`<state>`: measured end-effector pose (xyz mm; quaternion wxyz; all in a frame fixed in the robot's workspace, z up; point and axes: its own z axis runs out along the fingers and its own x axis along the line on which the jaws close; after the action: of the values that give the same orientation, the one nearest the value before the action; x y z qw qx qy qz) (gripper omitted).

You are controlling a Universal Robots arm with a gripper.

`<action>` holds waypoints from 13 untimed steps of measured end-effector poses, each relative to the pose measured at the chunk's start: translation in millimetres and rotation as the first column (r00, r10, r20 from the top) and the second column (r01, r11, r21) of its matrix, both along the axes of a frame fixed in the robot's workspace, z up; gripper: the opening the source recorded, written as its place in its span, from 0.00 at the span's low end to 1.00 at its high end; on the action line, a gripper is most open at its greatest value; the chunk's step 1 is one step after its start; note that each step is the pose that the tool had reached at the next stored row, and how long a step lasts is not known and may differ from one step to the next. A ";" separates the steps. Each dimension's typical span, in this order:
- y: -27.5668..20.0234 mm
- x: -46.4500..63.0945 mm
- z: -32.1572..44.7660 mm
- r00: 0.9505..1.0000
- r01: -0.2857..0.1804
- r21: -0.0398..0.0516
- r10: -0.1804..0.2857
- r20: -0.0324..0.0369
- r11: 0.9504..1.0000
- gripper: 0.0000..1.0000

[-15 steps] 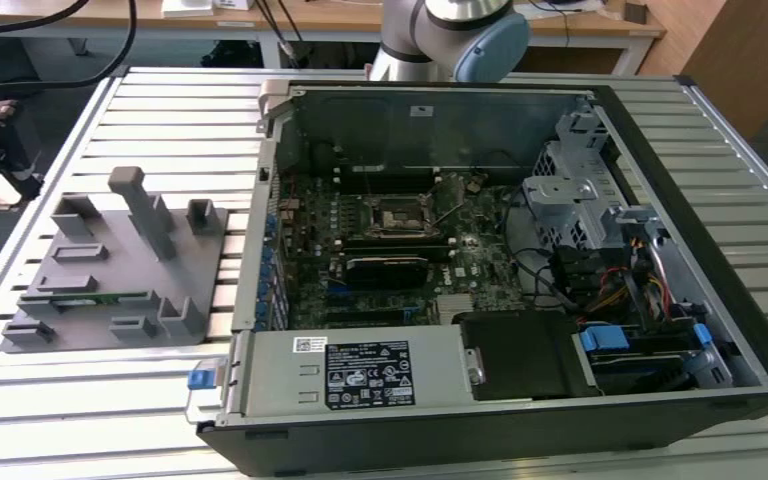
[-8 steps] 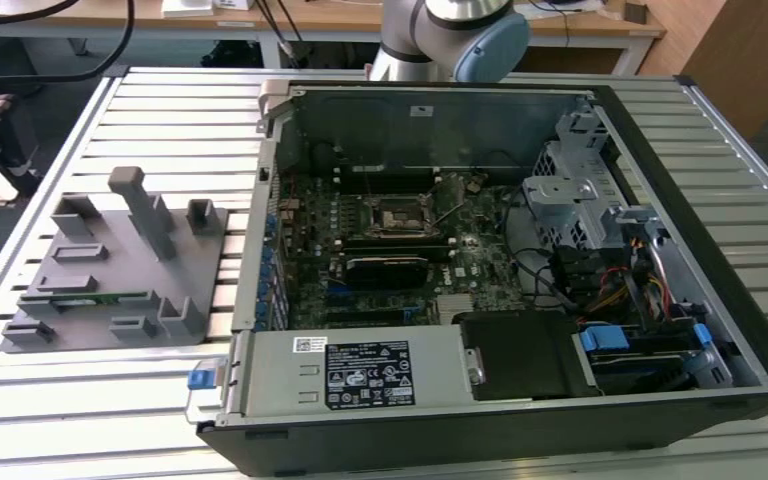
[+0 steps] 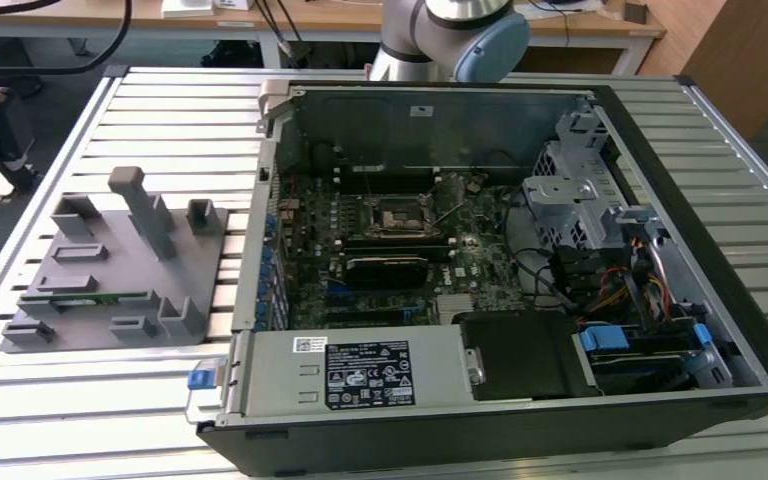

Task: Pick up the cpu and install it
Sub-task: 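Pick up the cpu and move it towards the insertion slot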

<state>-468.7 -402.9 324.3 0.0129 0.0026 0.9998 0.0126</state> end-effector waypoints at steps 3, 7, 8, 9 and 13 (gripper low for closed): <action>0.1 0.0 3.2 1.000 0.000 0.000 0.000 0.000 1.000 0.55; 0.2 0.0 7.3 1.000 0.000 0.000 0.000 0.000 1.000 0.55; 0.2 0.0 8.2 1.000 0.000 0.000 0.000 0.000 1.000 0.55; 0.2 0.0 9.2 1.000 0.000 0.000 0.000 0.000 1.000 0.55; 0.4 0.0 12.5 1.000 0.000 0.000 0.000 0.000 1.000 0.55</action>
<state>-468.7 -402.6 336.9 0.0130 0.0026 0.9998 0.0126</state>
